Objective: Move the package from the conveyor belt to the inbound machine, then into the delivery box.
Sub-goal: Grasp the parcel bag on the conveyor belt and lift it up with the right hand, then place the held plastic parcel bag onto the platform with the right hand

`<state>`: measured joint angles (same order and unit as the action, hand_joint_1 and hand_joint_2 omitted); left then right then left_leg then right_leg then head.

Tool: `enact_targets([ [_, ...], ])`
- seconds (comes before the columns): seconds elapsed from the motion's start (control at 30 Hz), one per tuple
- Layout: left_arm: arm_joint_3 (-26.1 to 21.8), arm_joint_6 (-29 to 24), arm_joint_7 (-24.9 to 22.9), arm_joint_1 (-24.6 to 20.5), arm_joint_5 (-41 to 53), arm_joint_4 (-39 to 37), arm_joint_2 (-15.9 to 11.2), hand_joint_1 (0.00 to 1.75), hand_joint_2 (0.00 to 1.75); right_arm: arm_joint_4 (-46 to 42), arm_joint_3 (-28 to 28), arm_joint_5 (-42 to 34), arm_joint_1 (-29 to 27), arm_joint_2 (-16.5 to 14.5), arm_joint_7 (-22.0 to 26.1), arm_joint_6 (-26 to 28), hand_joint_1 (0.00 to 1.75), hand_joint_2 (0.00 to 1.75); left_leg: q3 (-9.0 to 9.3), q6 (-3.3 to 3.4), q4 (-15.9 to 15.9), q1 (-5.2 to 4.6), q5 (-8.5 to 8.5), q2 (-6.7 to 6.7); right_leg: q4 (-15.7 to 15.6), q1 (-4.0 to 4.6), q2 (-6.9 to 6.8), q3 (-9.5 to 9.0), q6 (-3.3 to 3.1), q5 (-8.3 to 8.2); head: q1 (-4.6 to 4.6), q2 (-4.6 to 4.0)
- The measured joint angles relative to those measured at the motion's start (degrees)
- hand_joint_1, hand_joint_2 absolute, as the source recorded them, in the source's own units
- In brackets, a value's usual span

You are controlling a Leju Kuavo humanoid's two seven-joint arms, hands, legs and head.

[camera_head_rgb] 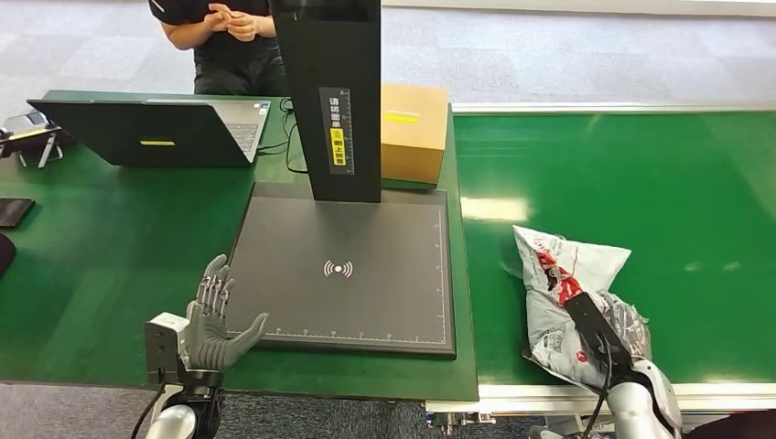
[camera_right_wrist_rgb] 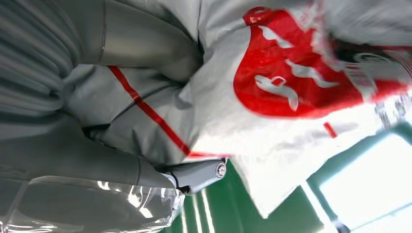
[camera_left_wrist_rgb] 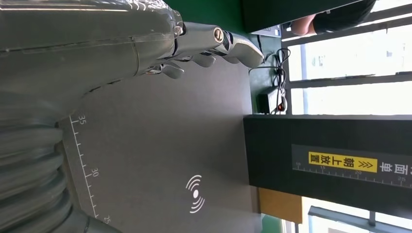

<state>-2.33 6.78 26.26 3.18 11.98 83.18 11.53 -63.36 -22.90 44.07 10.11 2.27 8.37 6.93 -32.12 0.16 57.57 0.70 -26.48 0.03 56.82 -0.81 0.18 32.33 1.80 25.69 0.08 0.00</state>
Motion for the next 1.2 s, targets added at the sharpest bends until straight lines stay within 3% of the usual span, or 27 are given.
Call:
enact_targets([
  [0.27, 0.0, 0.0, 0.1, -0.1, 0.3, 0.1, 0.4, 0.0, 1.75, -10.2, -1.1, -8.5, -2.1, -3.2, 8.0, 4.5, 1.75, 1.75, -0.32, 0.0, 0.0, 0.0, -0.01, -0.06, 0.0, 0.0, -0.04, 0.33, 0.0, 0.05, 0.0, 0.0],
  [0.63, 0.2, 0.1, 0.4, -0.7, 0.5, 0.0, 0.5, 0.0, 1.75, -18.6, -0.1, -10.0, -3.6, -4.9, 12.9, 7.6, 1.75, 1.75, -0.53, 0.0, 0.0, -0.01, -0.01, -0.06, 0.0, -0.01, -0.04, 0.53, 0.0, 0.06, 0.0, 0.0],
  [0.83, 0.7, 0.1, 1.0, -1.7, 0.3, -0.5, 0.5, 0.0, 1.75, -21.3, 5.5, -7.1, -2.7, -4.8, 15.5, 7.7, 1.75, 1.75, -0.57, -0.01, 0.0, -0.01, 0.0, -0.06, 0.1, -0.02, -0.03, 0.58, 0.0, 0.06, -0.01, 0.0],
  [1.2, 2.5, 0.0, 1.5, -4.0, -0.4, -2.2, 0.2, 0.0, 1.75, -20.6, 23.7, -1.6, 6.0, -2.0, 14.2, 5.3, 1.75, 1.75, -0.6, -0.05, 0.0, -0.01, 0.06, -0.04, 0.2, -0.02, -0.03, 0.62, -0.01, 0.05, -0.01, 0.0],
])
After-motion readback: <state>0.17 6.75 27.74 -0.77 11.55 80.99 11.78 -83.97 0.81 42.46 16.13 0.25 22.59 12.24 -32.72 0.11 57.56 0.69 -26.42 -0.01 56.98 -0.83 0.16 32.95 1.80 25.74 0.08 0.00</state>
